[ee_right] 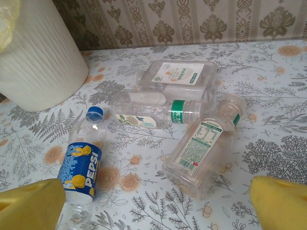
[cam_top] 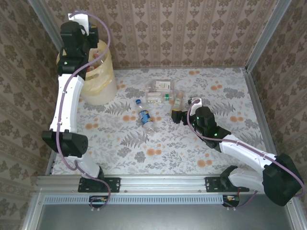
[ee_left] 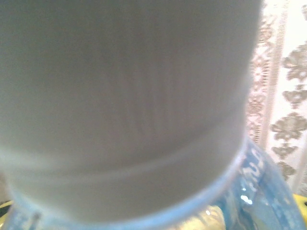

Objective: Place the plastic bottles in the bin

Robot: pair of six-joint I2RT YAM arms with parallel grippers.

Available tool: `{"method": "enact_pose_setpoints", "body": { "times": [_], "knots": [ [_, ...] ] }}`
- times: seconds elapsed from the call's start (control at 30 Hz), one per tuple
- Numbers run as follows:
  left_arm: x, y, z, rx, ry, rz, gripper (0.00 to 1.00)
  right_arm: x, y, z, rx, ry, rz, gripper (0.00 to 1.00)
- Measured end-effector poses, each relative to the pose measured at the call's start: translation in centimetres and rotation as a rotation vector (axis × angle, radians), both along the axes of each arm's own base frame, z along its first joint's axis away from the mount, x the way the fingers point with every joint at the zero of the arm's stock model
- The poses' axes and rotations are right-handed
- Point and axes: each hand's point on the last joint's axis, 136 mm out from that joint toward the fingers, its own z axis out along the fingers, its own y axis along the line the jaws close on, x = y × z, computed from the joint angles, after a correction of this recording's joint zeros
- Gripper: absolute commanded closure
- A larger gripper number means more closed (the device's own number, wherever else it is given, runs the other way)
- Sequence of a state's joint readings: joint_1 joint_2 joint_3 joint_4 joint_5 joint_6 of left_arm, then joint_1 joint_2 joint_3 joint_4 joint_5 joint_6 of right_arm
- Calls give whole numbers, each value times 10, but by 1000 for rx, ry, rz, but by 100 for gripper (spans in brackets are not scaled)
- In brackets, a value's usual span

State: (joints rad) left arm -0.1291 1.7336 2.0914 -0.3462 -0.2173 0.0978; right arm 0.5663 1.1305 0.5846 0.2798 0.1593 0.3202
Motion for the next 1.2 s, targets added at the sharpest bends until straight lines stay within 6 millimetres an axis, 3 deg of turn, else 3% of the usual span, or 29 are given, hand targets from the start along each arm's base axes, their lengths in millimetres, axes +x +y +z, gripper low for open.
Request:
{"method": "enact_pose_setpoints", "body": {
  "times": [0.13, 0.3, 0.57, 0.73, 0.97, 1.2],
  "knots": [
    [23, 22, -13, -30, 24, 32, 43, 0, 0, 0, 0, 0, -3, 0],
    [45, 36, -56, -102, 121, 39, 43, 0, -2, -1, -1, 4, -12, 0],
    [54, 44, -108, -276, 243, -4, 43, -2, -5, -8, -21, 30, -18, 0],
    [53, 40, -136, -358, 319, -36, 42, -2, -5, -8, -22, 30, -18, 0],
    [57, 25, -153, -438, 370, -101, 40, -2, -5, -8, -21, 31, -18, 0],
    [67, 9, -181, -522, 451, -166, 24, -2, -5, -10, -26, 38, -18, 0]
  ]
}}
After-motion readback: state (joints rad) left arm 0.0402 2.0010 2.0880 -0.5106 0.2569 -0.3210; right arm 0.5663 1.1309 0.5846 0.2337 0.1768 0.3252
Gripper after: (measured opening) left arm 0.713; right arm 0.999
